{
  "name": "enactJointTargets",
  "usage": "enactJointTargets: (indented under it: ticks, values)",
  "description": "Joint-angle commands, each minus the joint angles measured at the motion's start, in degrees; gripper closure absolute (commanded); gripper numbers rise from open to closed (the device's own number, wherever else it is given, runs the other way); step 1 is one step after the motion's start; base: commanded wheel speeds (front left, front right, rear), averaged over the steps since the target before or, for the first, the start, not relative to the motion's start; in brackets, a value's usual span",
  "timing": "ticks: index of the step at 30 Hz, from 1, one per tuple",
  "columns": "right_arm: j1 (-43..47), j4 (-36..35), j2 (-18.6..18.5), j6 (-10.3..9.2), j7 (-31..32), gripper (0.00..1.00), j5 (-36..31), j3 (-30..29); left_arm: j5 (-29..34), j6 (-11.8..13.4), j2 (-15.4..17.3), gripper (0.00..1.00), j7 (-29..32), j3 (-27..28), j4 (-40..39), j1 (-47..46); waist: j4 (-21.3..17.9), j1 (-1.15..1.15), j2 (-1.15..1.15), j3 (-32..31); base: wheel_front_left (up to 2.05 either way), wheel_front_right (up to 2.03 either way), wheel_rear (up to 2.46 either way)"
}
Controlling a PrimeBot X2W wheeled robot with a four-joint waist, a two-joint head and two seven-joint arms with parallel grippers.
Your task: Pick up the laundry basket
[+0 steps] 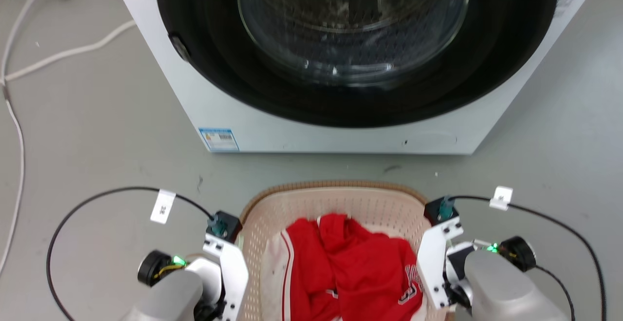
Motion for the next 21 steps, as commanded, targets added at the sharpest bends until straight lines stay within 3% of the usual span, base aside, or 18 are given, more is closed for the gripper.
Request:
enactJointTargets:
  ticks: [1, 9, 21]
  values:
    - [1.5, 0.1, -0.4, 0.17, 0.9, 1.0, 0.2, 2.4, -0.6, -0.1, 1.4, 1.0, 0.6, -1.5, -0.7, 1.3, 0.1, 0.01, 0.0, -3.9, 0.0, 0.0, 0.0]
    - [4.7, -0.5, -0.6, 0.17, 4.8, 1.0, 5.8, 6.8, -5.1, -0.1, 5.1, 1.0, 4.2, -6.4, -4.0, 3.8, -0.3, 0.01, 0.0, -9.6, 0.0, 0.0, 0.0]
    - [5.7, -3.2, -0.9, 0.17, 9.7, 1.0, 12.9, 12.0, -11.3, -0.2, 7.7, 1.0, 10.4, -10.8, -9.9, 5.5, -0.8, 0.01, 0.0, -12.6, 0.0, 0.0, 0.0]
